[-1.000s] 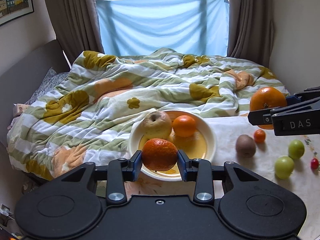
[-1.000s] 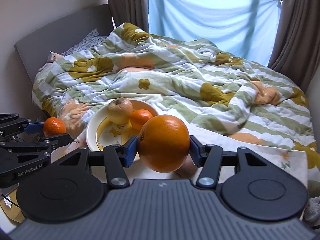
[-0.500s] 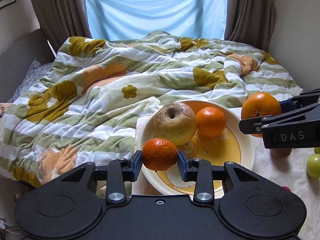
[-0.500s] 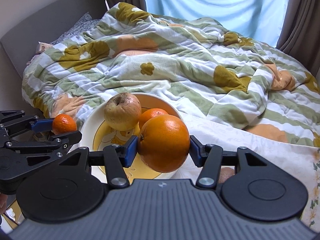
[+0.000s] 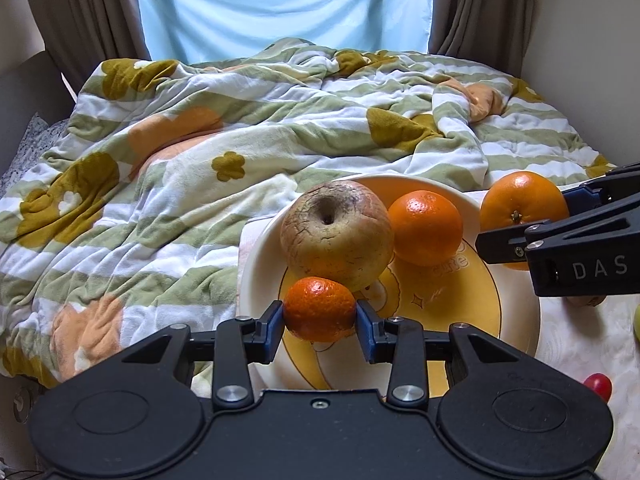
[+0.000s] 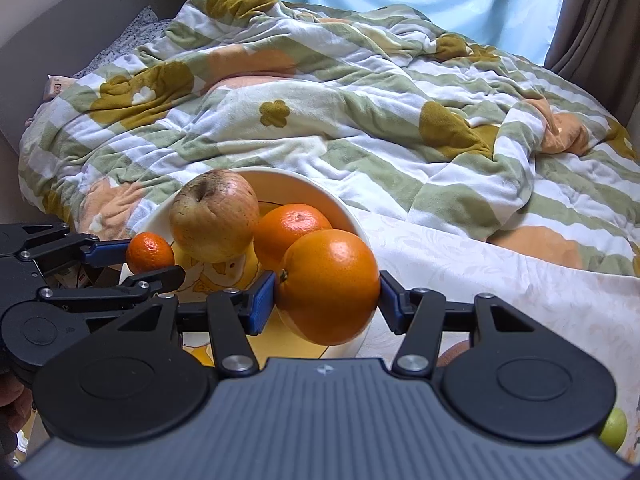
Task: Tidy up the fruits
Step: 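Release the tangerine into the bowl with the left tool while the right tool releases the orange, then withdraw both tools from the bowl back over the remaining fruit, then grasp a green apple with the left tool while the right tool grasps a red tomato, then carry the green apple with the left tool while the right tool carries the tomato to the bowl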
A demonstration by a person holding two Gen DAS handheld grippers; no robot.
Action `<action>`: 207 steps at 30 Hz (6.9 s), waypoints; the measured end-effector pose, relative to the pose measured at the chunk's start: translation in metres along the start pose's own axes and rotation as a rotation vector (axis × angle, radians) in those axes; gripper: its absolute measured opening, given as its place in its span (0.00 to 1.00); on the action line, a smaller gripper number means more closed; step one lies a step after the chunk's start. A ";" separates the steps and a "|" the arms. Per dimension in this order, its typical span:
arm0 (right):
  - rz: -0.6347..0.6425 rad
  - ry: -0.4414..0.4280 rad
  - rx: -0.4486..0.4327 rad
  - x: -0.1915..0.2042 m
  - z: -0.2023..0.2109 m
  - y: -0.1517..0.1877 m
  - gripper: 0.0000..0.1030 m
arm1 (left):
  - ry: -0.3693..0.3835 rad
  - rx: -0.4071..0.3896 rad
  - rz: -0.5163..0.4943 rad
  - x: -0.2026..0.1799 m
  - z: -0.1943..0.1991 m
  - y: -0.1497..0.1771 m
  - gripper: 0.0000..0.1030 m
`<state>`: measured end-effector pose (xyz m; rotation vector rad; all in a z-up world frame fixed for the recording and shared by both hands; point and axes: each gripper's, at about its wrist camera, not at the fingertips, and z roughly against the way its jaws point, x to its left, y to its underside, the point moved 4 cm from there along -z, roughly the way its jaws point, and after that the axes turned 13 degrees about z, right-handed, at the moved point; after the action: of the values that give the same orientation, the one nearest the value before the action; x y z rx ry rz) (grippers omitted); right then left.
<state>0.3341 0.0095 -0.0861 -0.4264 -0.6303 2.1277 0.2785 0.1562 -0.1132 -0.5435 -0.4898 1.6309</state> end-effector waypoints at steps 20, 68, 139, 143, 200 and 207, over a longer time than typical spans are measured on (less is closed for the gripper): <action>0.031 -0.061 0.023 0.021 -0.005 -0.004 0.67 | -0.016 -0.020 0.062 0.019 0.042 0.028 0.99; 0.050 0.045 -0.113 0.033 0.084 0.012 1.00 | -0.031 -0.155 0.087 -0.002 0.138 0.050 0.99; -0.147 0.120 -0.039 -0.215 0.102 0.291 0.78 | 0.069 -0.049 -0.101 -0.302 0.014 0.115 0.64; -0.139 0.123 -0.034 -0.214 0.099 0.290 0.74 | 0.074 -0.046 -0.098 -0.299 0.013 0.114 0.60; 0.018 0.049 -0.173 -0.123 0.192 0.222 0.46 | -0.034 -0.218 0.167 -0.196 0.171 0.131 0.59; 0.034 0.028 -0.168 -0.089 0.184 0.193 0.46 | -0.055 -0.221 0.193 -0.146 0.172 0.121 0.59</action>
<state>0.1688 -0.2136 -0.0400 -0.5619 -0.7935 2.1052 0.0939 -0.0048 -0.0388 -0.7296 -0.6809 1.7902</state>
